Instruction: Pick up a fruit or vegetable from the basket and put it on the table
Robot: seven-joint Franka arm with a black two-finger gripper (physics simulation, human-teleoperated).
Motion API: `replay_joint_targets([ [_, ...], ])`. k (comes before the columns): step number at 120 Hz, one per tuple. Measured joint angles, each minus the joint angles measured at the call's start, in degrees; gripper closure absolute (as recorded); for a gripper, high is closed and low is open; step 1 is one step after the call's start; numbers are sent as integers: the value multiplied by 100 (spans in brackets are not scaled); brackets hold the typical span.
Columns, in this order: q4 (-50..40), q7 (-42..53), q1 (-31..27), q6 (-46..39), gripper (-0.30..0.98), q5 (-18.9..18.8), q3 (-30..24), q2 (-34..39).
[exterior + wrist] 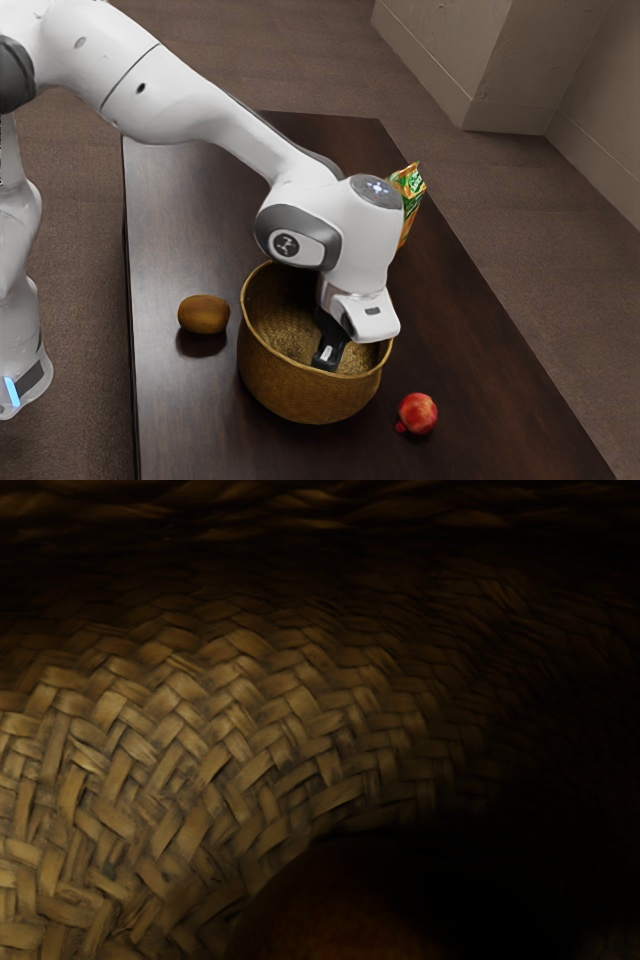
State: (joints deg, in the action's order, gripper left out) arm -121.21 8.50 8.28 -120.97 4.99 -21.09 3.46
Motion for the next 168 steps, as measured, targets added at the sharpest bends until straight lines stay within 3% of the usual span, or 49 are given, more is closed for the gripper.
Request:
replay_joint_targets([
  [24, 3, -21, -51, -76, 1, 3, -24, -193],
  [39, -6, -89, -7, -101, 25, 11, -26, -182],
  [51, -17, -142, 20, -111, 32, -2, -21, -147],
  [74, -15, -221, 96, 154, 36, -32, 160, 749],
  [86, 59, -223, 93, 505, 36, -42, 591, 1279],
  [97, 224, -193, 90, 958, 36, -81, 1303, 1630],
  [121, 276, -124, 75, 1570, 36, -517, 3008, 1711],
  [158, 254, -15, 69, 1813, 35, -712, 3747, 1535],
  [168, 253, 16, 75, 1831, 20, -706, 3752, 1520],
])
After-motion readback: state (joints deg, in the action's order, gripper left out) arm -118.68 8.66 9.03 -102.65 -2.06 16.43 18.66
